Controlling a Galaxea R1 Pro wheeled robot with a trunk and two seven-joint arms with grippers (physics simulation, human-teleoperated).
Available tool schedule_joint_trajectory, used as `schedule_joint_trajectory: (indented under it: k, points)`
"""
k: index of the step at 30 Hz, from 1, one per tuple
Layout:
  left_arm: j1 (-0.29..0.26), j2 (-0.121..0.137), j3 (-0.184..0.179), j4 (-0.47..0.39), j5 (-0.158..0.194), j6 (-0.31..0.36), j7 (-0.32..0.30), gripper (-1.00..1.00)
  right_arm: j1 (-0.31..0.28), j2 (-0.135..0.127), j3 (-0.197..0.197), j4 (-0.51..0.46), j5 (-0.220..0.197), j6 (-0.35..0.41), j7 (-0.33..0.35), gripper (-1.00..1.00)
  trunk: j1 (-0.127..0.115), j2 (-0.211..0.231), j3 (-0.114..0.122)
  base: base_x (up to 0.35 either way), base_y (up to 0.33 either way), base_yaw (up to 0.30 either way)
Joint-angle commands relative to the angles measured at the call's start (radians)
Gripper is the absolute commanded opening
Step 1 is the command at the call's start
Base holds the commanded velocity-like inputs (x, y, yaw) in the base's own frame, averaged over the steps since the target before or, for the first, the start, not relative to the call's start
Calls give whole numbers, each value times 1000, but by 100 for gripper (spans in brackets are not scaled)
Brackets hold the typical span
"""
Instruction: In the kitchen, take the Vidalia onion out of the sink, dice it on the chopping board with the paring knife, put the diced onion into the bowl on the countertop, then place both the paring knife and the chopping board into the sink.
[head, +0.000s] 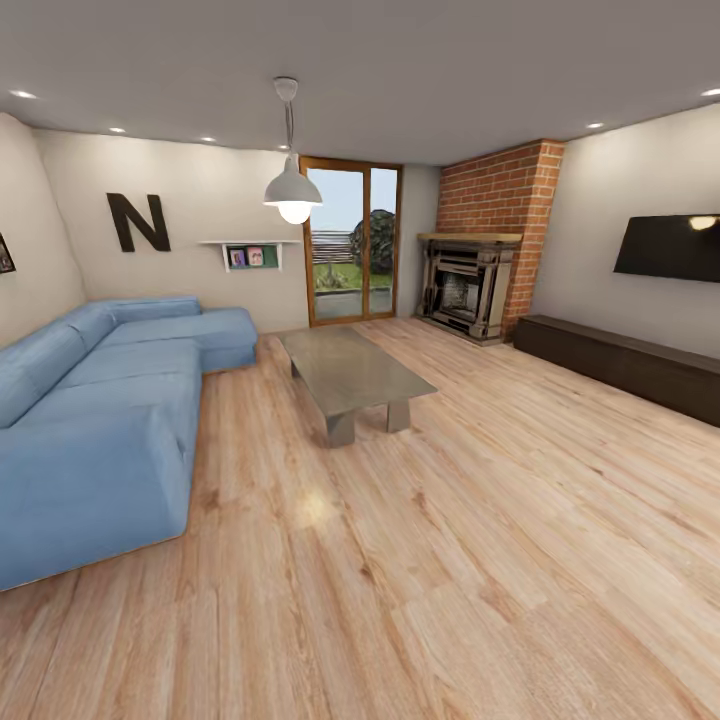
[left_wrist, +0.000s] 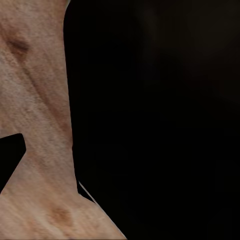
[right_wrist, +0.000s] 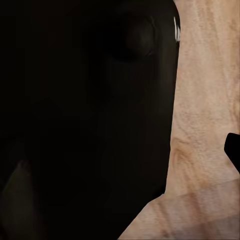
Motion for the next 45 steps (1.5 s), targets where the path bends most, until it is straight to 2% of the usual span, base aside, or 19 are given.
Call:
schedule_joint_trajectory:
  k: [1,3,19,21,26,42,45]
  points:
    - [0,0,0,0,0,0,0,100,0,0,0,0,0,0,0,100,0,0,0,0,0,0]
    - [3,3,0,3,-4,-1,-7,100,-12,-9,-1,-6,1,3,6,100,0,0,0,0,0,0]
    - [3,3,1,3,-4,-1,-7,100,-12,-9,-1,-6,1,3,6,100,0,0,0,0,0,0]
    - [13,14,1,1,-1,-1,-6,100,-24,-5,-4,-15,-3,2,5,100,0,0,0,0,0,-99]
    - [21,32,1,-1,2,0,-6,100,-47,-8,-8,-39,-7,0,5,100,0,0,0,0,0,-233]
    - [18,30,3,-18,6,-1,-6,100,-56,-11,-9,-45,-7,1,5,100,0,0,0,0,0,-292]
    - [3,29,4,-45,7,2,-5,100,-78,-29,-10,-52,-7,9,3,100,0,0,0,0,0,-249]
